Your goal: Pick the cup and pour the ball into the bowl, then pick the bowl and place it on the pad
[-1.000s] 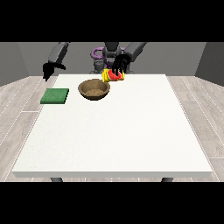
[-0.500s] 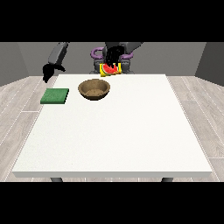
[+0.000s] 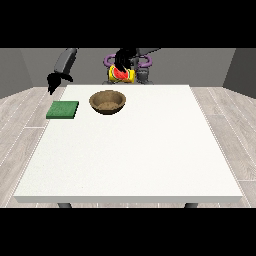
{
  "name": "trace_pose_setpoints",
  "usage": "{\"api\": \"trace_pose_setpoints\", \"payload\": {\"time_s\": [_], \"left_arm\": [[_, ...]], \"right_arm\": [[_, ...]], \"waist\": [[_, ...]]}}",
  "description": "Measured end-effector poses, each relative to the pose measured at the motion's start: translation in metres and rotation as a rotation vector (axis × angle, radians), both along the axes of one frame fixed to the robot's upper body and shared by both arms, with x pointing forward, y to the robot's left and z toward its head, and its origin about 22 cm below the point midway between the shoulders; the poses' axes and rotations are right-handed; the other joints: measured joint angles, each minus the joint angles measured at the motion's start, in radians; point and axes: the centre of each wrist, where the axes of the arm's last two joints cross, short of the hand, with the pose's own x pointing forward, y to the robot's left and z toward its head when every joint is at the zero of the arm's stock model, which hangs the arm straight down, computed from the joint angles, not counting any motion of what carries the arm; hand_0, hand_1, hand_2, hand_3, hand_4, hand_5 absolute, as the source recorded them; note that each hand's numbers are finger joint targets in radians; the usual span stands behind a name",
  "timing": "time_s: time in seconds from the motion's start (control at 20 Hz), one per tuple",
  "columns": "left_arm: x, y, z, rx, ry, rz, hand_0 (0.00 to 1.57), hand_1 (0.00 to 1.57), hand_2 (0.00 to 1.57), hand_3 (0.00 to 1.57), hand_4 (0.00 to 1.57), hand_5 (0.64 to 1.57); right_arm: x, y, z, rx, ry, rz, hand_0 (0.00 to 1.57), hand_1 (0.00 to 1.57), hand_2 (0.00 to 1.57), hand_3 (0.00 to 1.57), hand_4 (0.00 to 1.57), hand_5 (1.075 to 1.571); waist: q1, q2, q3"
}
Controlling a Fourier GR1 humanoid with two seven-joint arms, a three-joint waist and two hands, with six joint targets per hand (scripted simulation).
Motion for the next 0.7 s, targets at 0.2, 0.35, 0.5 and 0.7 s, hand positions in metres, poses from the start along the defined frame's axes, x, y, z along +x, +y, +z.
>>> {"api": "trace_pose_setpoints", "payload": {"time_s": [0.2, 0.35, 0.5, 0.7], "left_arm": [[-0.004, -0.002, -0.005, 0.134, -0.028, -0.039, 1.34, 1.34, 1.57, 1.57, 1.15, 1.533], [-0.003, -0.001, 0.001, 0.188, -0.044, -0.059, 1.48, 1.48, 1.57, 1.57, 1.13, 1.539], [0.0, -0.001, 0.012, 0.199, -0.054, -0.05, 1.26, 1.26, 1.57, 1.57, 1.04, 1.56], [0.002, 0.01, 0.022, 0.12, -0.026, -0.051, 0.0, 0.0, 1.57, 1.57, 0.96, 1.568]], "right_arm": [[-0.001, -0.002, 0.001, -0.005, -0.016, 0.003, 0.0, 0.0, 0.0, 0.28, 0.42, 1.53], [0.003, -0.007, 0.008, -0.002, -0.019, 0.001, 0.0, 0.0, 0.26, 0.39, 0.43, 1.526], [0.004, -0.01, 0.011, -0.005, -0.019, 0.012, 0.0, 0.0, 0.16, 0.28, 0.69, 1.548], [-0.006, -0.012, 0.004, 0.008, 0.032, 0.004, 0.0, 0.0, 0.28, 0.2, 0.74, 1.555]], "waist": [[-0.007, 0.014, 0.0003], [-0.002, 0.019, 0.0003], [-0.011, 0.021, 0.0002], [0.021, 0.001, -0.0004]]}}
